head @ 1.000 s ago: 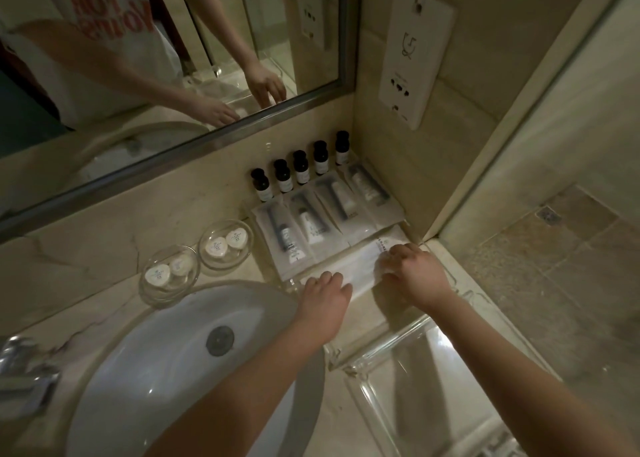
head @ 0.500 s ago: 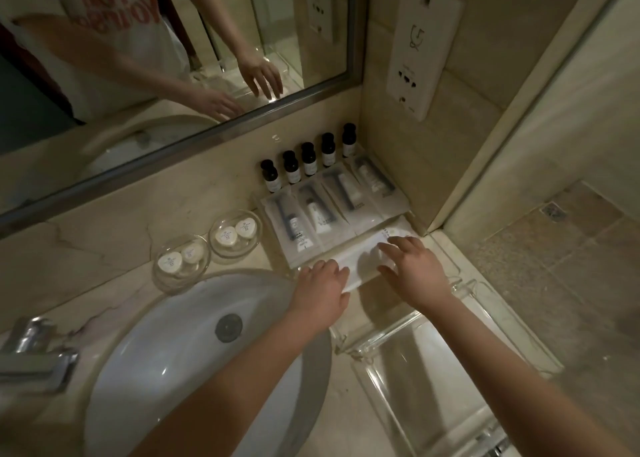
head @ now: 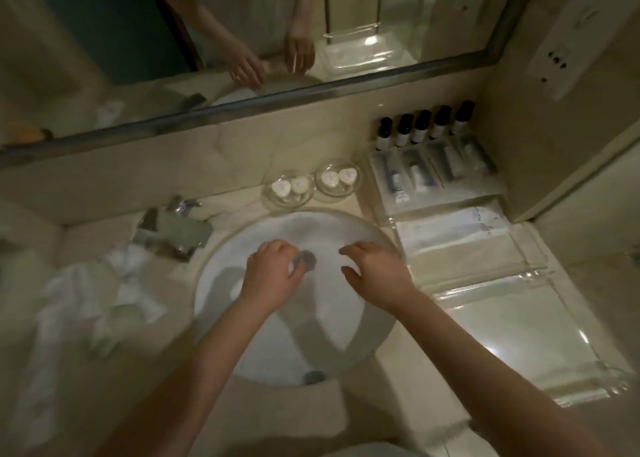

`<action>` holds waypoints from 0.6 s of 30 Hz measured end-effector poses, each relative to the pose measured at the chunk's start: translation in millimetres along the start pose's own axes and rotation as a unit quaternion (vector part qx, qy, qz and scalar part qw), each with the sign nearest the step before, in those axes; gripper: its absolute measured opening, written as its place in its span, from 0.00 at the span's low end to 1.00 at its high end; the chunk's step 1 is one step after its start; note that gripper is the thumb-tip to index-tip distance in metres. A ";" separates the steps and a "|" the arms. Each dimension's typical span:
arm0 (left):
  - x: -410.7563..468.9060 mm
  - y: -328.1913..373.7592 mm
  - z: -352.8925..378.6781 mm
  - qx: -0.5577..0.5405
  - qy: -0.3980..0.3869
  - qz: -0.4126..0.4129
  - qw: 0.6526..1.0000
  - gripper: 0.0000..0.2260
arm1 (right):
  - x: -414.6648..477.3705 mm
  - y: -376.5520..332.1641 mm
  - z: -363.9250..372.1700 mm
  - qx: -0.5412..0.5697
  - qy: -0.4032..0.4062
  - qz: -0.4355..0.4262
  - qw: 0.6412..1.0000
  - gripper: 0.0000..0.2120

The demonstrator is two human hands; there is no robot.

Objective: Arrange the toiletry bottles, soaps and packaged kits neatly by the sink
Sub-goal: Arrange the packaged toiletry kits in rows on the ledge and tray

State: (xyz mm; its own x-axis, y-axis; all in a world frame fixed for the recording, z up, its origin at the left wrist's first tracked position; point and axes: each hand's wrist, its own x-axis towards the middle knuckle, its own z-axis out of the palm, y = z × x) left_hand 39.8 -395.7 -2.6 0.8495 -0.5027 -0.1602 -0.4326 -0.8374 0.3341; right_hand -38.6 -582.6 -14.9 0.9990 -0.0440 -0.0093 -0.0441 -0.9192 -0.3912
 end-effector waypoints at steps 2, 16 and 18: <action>-25.3 -33.5 -10.8 0.001 -0.006 -0.052 0.999 0.22 | 6.5 -33.8 13.8 -0.003 -0.062 -0.013 0.998 0.17; -158.4 -270.3 -42.5 -0.061 -0.050 -0.355 0.931 0.24 | 86.0 -260.5 116.5 -0.059 -0.329 -0.165 0.928 0.20; -160.6 -292.1 -47.1 -0.069 -0.036 -0.369 0.926 0.21 | 100.7 -281.0 131.3 -0.072 -0.325 -0.167 0.928 0.22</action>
State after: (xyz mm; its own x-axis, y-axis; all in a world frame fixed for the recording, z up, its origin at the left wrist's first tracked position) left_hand 43.9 -60.3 -30.7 0.8745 0.1780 -0.4512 0.3038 -0.9262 0.2234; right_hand 75.5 -277.4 -26.8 0.7495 0.4551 -0.4808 0.3147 -0.8838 -0.3461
